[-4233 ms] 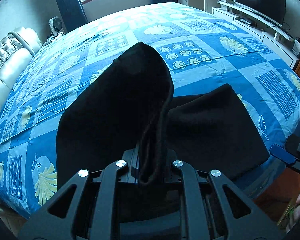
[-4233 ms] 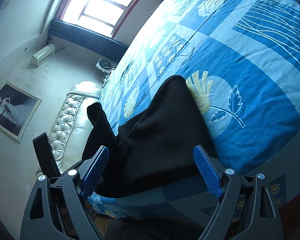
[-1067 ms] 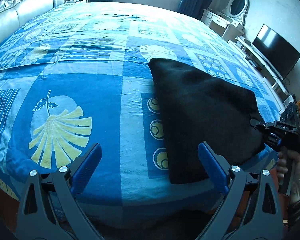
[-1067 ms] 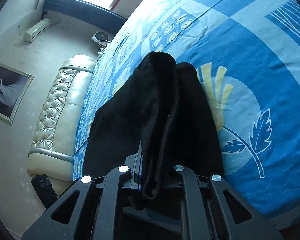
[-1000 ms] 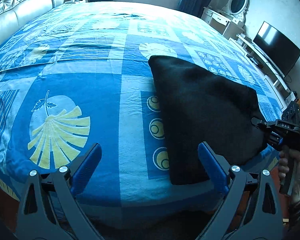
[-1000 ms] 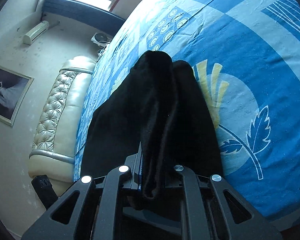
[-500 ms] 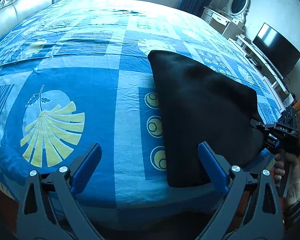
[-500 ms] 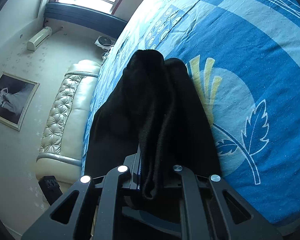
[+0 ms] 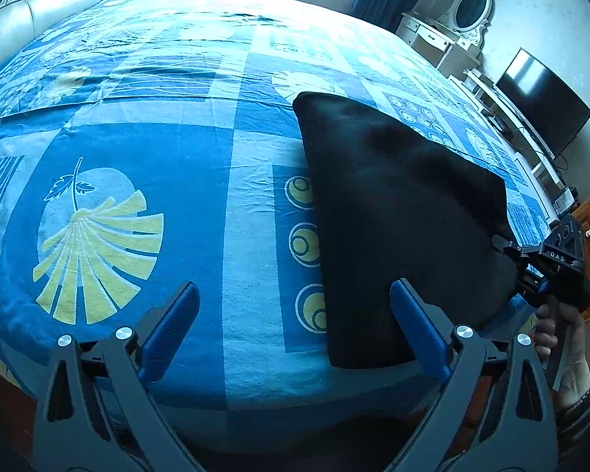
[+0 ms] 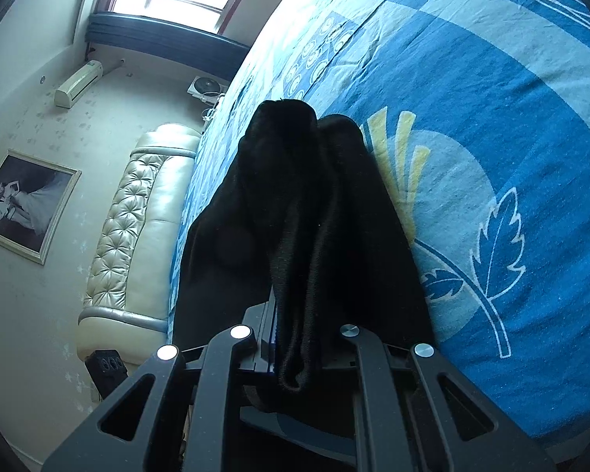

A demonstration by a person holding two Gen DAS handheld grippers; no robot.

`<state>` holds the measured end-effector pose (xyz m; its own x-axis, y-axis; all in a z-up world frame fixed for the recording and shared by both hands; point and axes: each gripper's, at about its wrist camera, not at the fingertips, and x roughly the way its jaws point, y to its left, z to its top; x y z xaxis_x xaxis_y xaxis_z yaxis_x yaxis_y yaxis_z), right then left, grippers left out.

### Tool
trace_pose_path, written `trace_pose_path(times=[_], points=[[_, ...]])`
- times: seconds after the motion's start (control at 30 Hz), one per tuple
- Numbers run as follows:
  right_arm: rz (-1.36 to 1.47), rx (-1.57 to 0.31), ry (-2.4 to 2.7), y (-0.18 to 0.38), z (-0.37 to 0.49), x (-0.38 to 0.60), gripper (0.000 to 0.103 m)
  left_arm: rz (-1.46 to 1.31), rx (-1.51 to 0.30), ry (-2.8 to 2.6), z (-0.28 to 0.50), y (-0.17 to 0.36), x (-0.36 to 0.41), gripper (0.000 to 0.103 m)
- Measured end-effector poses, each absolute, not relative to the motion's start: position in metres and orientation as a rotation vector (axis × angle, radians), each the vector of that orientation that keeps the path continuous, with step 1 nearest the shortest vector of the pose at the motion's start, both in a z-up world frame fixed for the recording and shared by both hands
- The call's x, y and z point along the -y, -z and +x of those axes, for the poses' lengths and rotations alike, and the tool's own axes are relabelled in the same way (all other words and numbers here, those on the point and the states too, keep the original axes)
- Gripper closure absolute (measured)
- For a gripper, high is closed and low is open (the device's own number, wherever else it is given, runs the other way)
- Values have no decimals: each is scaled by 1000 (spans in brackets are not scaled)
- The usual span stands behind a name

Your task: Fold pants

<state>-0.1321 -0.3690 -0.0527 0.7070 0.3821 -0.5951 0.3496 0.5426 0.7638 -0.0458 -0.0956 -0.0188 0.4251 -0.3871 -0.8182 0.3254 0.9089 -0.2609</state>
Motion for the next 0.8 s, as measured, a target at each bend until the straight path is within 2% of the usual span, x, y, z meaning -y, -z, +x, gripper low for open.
trace_pose_path(times=[0.3,0.37,0.4,0.47,0.5,0.53,0.57,0.8], points=[[1049,-814,17,47,-149,379,89,-56,-1048,452,-44,18,94,6],[1061,-811,34,43,-158,385,85,-69,-1059,457,-42,17,87,6],[1063,-810,53,38,-164,389,81,-80,-1057,459,-42,15,81,6],[1045,-800,91,27,-174,396,67,-118,-1046,464,-40,12,67,6],[1016,-796,129,20,-181,400,44,-136,-1046,469,-39,12,62,6],[996,-788,148,16,-186,402,34,-163,-1053,481,-37,13,56,6],[988,-780,142,13,-189,403,30,-183,-1062,492,-36,14,53,6],[1047,-839,31,34,-179,392,28,-262,-1161,625,-31,37,70,6]])
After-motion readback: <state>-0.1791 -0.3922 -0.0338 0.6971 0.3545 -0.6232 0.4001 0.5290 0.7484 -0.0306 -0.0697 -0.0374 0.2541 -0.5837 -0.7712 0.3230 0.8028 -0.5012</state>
